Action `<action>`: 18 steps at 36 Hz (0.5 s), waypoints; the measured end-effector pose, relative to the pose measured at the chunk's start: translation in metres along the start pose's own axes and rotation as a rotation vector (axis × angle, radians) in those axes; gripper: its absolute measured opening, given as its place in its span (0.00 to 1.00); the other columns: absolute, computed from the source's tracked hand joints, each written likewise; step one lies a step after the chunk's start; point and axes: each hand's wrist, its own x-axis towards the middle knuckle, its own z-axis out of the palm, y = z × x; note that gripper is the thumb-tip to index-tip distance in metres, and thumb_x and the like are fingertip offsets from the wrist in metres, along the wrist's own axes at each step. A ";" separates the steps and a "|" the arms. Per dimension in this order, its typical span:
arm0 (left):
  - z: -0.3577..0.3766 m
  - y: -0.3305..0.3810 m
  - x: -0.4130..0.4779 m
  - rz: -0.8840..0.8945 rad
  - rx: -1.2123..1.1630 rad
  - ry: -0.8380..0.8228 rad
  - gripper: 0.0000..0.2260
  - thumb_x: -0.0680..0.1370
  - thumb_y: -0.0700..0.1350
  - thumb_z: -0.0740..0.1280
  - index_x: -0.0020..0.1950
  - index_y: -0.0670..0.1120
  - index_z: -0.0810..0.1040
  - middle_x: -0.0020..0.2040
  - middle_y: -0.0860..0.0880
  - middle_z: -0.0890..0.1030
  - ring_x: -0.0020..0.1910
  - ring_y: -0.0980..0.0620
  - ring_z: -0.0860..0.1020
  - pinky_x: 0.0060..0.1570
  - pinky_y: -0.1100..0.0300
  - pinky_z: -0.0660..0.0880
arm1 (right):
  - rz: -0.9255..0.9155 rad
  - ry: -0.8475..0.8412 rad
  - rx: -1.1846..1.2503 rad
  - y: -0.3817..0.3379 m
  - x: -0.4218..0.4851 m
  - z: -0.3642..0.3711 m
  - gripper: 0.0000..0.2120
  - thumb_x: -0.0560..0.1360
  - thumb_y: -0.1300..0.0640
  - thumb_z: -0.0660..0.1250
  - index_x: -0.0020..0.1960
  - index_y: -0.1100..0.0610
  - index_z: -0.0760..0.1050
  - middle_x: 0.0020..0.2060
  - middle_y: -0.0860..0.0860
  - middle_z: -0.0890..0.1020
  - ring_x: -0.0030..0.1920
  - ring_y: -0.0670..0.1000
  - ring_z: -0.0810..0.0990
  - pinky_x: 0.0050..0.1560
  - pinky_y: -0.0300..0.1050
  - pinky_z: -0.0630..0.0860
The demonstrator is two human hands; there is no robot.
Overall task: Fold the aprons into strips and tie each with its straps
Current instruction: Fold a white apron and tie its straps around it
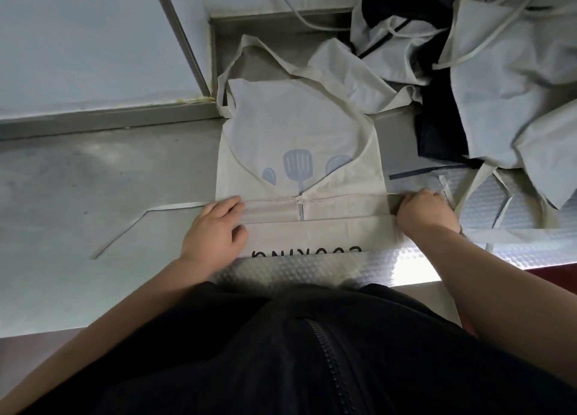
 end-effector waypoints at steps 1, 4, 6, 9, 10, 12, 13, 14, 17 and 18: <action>0.000 -0.001 -0.002 -0.008 -0.007 0.002 0.26 0.72 0.52 0.53 0.61 0.40 0.79 0.64 0.45 0.77 0.59 0.39 0.75 0.60 0.47 0.73 | 0.012 -0.001 -0.004 -0.001 -0.003 -0.001 0.21 0.81 0.56 0.49 0.70 0.64 0.62 0.66 0.62 0.69 0.62 0.63 0.72 0.56 0.57 0.71; -0.002 -0.006 -0.006 -0.048 -0.034 0.025 0.25 0.73 0.55 0.54 0.60 0.43 0.80 0.63 0.42 0.77 0.59 0.37 0.75 0.60 0.45 0.72 | -0.058 0.110 -0.032 -0.006 -0.015 -0.002 0.22 0.80 0.55 0.51 0.71 0.63 0.60 0.66 0.62 0.67 0.64 0.62 0.69 0.57 0.55 0.70; -0.004 -0.009 -0.010 -0.107 -0.062 0.063 0.27 0.73 0.57 0.52 0.59 0.45 0.81 0.65 0.42 0.75 0.61 0.36 0.72 0.61 0.46 0.70 | -0.243 0.224 0.034 -0.010 -0.023 0.001 0.19 0.79 0.56 0.55 0.67 0.62 0.64 0.63 0.62 0.67 0.62 0.63 0.69 0.55 0.54 0.68; -0.008 -0.015 -0.015 -0.235 -0.121 0.108 0.26 0.74 0.59 0.54 0.62 0.46 0.79 0.68 0.43 0.72 0.66 0.38 0.67 0.66 0.49 0.65 | -0.611 0.204 0.132 -0.016 -0.036 0.013 0.14 0.79 0.54 0.58 0.59 0.60 0.74 0.56 0.58 0.75 0.55 0.61 0.74 0.49 0.50 0.71; -0.010 -0.017 -0.015 -0.280 -0.130 0.121 0.22 0.76 0.57 0.58 0.62 0.46 0.79 0.69 0.44 0.72 0.67 0.39 0.66 0.67 0.51 0.63 | -0.704 0.182 0.113 -0.017 -0.040 0.016 0.14 0.78 0.52 0.59 0.56 0.60 0.76 0.53 0.57 0.77 0.53 0.60 0.76 0.47 0.49 0.72; -0.011 -0.019 -0.015 -0.373 -0.137 0.159 0.17 0.78 0.51 0.63 0.63 0.46 0.78 0.69 0.44 0.70 0.69 0.41 0.64 0.67 0.52 0.62 | -0.805 0.126 0.067 -0.015 -0.047 0.021 0.14 0.77 0.49 0.61 0.53 0.58 0.77 0.49 0.54 0.78 0.50 0.57 0.77 0.44 0.47 0.72; -0.013 -0.019 -0.015 -0.413 -0.142 0.180 0.16 0.78 0.50 0.63 0.63 0.45 0.77 0.70 0.45 0.69 0.69 0.41 0.63 0.66 0.52 0.63 | -0.824 0.089 0.038 -0.012 -0.049 0.024 0.15 0.76 0.46 0.62 0.53 0.57 0.76 0.49 0.53 0.77 0.50 0.56 0.77 0.44 0.46 0.71; -0.014 -0.019 -0.015 -0.439 -0.146 0.200 0.15 0.78 0.49 0.64 0.62 0.45 0.77 0.70 0.44 0.68 0.69 0.41 0.63 0.66 0.50 0.64 | -0.835 0.056 0.005 -0.009 -0.049 0.026 0.17 0.75 0.44 0.63 0.54 0.57 0.76 0.50 0.53 0.77 0.52 0.56 0.76 0.47 0.45 0.70; -0.013 -0.011 -0.018 -0.289 -0.080 0.243 0.17 0.76 0.49 0.63 0.60 0.42 0.78 0.67 0.40 0.70 0.65 0.37 0.66 0.62 0.44 0.68 | -0.842 0.022 -0.056 -0.001 -0.049 0.031 0.24 0.73 0.38 0.63 0.59 0.54 0.74 0.56 0.53 0.75 0.56 0.56 0.74 0.58 0.47 0.68; -0.012 -0.007 -0.019 -0.191 -0.060 0.242 0.19 0.74 0.51 0.61 0.59 0.42 0.79 0.65 0.39 0.72 0.63 0.35 0.70 0.60 0.43 0.70 | -0.841 0.023 -0.067 0.001 -0.049 0.031 0.25 0.72 0.36 0.63 0.60 0.53 0.73 0.57 0.53 0.74 0.58 0.56 0.74 0.60 0.47 0.66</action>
